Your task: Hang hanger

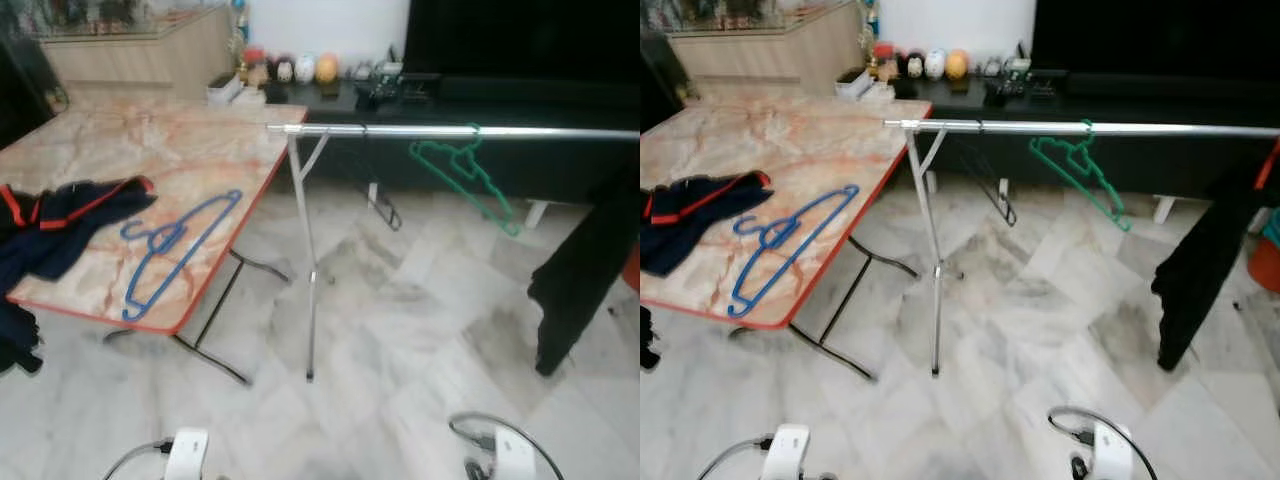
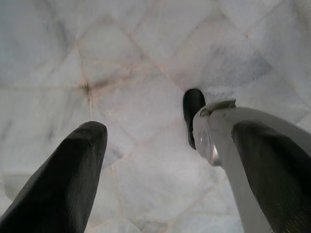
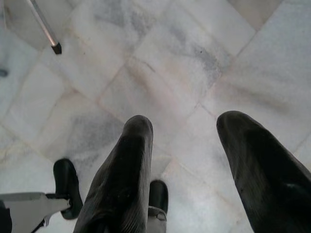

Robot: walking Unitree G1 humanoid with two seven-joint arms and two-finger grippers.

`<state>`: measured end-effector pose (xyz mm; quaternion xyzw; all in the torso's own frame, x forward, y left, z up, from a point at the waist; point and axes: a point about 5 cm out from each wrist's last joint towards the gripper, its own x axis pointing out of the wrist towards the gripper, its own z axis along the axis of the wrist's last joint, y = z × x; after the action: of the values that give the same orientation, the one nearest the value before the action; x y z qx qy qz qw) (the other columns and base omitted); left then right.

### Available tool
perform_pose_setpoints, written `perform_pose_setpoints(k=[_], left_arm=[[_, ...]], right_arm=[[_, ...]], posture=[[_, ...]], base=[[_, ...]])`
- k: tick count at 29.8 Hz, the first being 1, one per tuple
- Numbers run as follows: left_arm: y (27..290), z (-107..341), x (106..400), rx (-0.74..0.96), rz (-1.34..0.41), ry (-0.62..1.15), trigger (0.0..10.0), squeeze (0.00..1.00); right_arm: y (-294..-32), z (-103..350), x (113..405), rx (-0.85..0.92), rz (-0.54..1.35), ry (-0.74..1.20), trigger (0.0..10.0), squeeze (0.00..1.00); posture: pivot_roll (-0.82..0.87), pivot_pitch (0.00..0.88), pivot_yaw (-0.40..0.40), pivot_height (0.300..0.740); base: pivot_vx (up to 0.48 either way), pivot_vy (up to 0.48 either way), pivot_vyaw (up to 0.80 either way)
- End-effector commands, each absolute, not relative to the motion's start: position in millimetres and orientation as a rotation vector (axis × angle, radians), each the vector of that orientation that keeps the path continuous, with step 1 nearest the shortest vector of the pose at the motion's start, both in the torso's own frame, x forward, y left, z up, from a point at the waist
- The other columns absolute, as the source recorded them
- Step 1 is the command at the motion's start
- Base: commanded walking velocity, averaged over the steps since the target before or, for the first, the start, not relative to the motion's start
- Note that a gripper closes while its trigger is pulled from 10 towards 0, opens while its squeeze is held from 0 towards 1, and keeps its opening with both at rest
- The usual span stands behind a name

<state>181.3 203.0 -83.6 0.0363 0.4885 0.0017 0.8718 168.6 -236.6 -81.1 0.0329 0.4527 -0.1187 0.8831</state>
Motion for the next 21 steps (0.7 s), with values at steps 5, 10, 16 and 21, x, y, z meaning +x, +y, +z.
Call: perform_pose_setpoints(k=[5,10,16,21], left_arm=[[208,-83,180,0.085,0.007,1.026,10.0,0.00],[204,-84,180,0.081,-0.003,1.026,10.0,0.00],[198,-85,180,0.069,-0.010,1.026,10.0,0.00],[193,-86,179,0.052,-0.011,1.024,10.0,0.00]], right_arm=[[-238,-84,161,0.076,-0.260,0.965,10.0,0.00],[-240,-84,161,0.075,-0.260,0.965,10.0,0.00],[-247,-83,159,0.054,-0.271,0.971,10.0,0.00],[-253,-82,157,0.038,-0.296,0.973,10.0,0.00]], posture=[[0.04,0.000,0.027,0.740],[0.02,0.000,0.010,0.740],[0.03,0.000,-0.016,0.740],[0.04,0.000,-0.029,0.740]], base=[[0.000,0.000,0.00],[0.000,0.000,-0.33],[0.000,0.000,-0.74],[0.000,0.000,-0.74]])
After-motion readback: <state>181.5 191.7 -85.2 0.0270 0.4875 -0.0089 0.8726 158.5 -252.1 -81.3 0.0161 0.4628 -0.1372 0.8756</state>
